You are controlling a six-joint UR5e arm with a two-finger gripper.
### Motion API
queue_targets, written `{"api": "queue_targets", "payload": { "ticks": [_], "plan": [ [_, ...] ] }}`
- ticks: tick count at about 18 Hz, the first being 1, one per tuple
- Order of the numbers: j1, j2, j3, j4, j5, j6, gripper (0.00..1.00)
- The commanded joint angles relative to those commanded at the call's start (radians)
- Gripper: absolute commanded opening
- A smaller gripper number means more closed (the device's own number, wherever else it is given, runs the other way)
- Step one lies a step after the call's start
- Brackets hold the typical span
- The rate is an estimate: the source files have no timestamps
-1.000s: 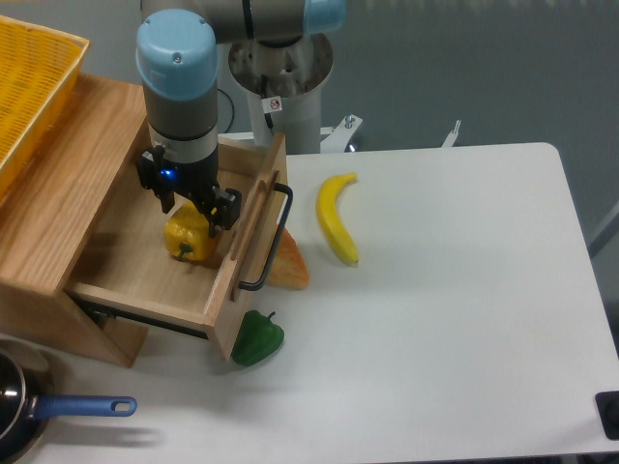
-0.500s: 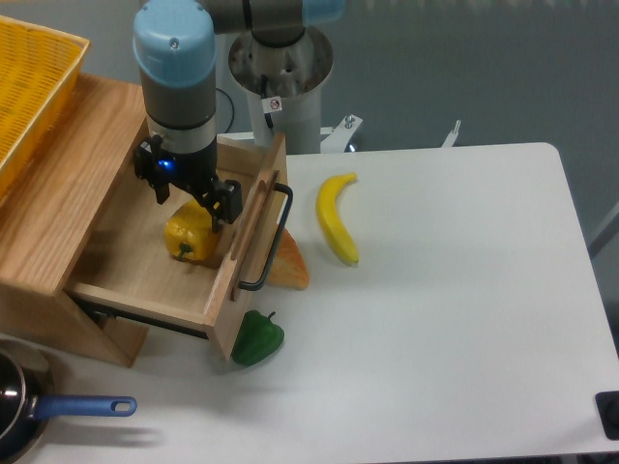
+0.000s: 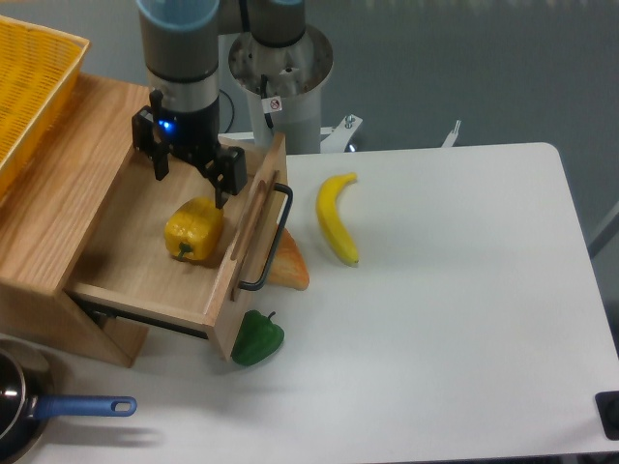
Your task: Place the yellow pepper in the top drawer
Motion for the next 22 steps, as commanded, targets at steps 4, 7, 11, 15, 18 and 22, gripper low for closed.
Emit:
{"api": "queue_targets", "payload": {
  "ticks": [4, 7, 11, 15, 18, 22],
  "plan": [
    [0.069, 0.035, 0.003, 0.003, 0.003, 0.005, 1.00],
    [0.115, 0.035, 0.000, 0.006, 0.008, 0.079, 1.00],
    [0.202, 0.028, -0.008, 0.009, 0.008, 0.237, 1.00],
    [0.320, 0.023, -0.008, 0.008, 0.009, 0.374, 1.00],
    [0.377, 0.003, -0.008, 0.008, 0.015, 0.516, 1.00],
    [0.431, -0.053, -0.008, 0.006, 0.026, 0.644, 1.00]
  ]
}}
